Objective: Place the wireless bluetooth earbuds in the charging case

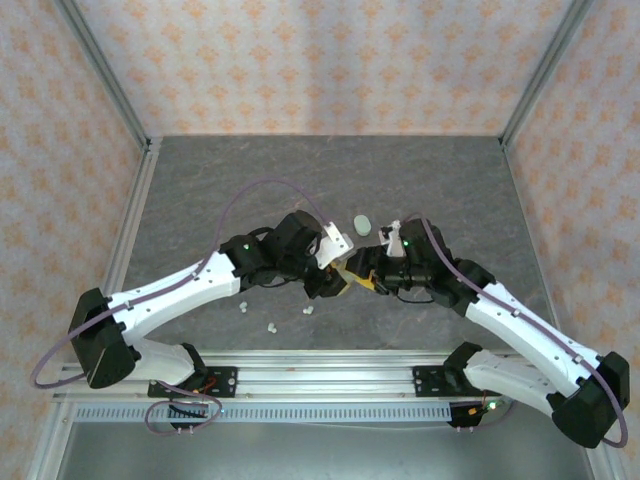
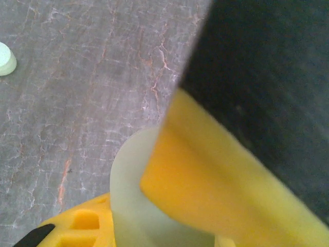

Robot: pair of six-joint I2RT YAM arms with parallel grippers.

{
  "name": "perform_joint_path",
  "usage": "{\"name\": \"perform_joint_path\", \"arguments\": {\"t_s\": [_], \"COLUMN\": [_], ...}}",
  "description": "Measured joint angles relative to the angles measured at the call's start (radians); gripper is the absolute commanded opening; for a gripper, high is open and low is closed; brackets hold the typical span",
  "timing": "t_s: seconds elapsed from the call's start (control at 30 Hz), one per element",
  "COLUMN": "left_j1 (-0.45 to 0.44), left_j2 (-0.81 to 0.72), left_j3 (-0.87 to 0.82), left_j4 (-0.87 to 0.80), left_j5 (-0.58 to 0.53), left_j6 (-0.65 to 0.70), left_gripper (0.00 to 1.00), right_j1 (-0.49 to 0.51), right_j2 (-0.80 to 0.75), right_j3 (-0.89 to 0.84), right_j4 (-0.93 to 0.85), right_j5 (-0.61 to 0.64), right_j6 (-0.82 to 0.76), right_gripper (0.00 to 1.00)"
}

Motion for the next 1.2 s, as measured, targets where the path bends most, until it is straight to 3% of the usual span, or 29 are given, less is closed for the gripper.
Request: {"name": "perform_joint_path", "arguments": {"t_s": [0.1,0.2,0.27,0.5,0.63,0.8,0.93,1.1,1.2], "left_j1": [0.0,0.0,0.0,0.003,0.005,0.008,0.025,0.067,0.135], "left_j2": [-0.01,-0.013,-0.013,-0.012,-0.012,-0.013,-0.037,-0.156,-0.241], "left_j3": [0.0,0.01,0.022,0.061,0.073,0.108,0.159,0.169,0.15], "left_j4": [-0.01,-0.024,-0.039,-0.093,-0.111,-0.112,-0.12,-0.074,0.001], "left_j5": [0.011,0.021,0.024,0.028,0.016,-0.065,-0.134,-0.188,-0.183], "left_j6": [0.0,0.004,0.007,0.031,0.028,0.01,-0.021,-0.014,-0.024], "left_gripper": [0.25,0.25,0.26,0.29,0.47,0.57,0.57,0.64,0.65], "right_j1": [0.0,0.0,0.0,0.001,0.002,0.002,-0.006,-0.03,-0.055], "right_j2": [0.0,0.0,0.0,0.007,0.011,0.021,0.039,0.074,0.102], "right_j3": [-0.009,-0.013,-0.013,-0.011,-0.011,0.009,0.079,0.18,0.2], "right_j4": [0.021,0.039,0.05,0.067,0.079,0.08,0.084,0.133,0.149], "right_j5": [-0.005,-0.017,-0.026,-0.048,-0.05,-0.019,0.017,0.008,-0.004], "right_j6": [0.013,0.021,0.02,0.022,0.046,0.127,0.186,0.253,0.284], "right_gripper": [0.39,0.47,0.47,0.2,0.13,0.12,0.16,0.15,0.14]}}
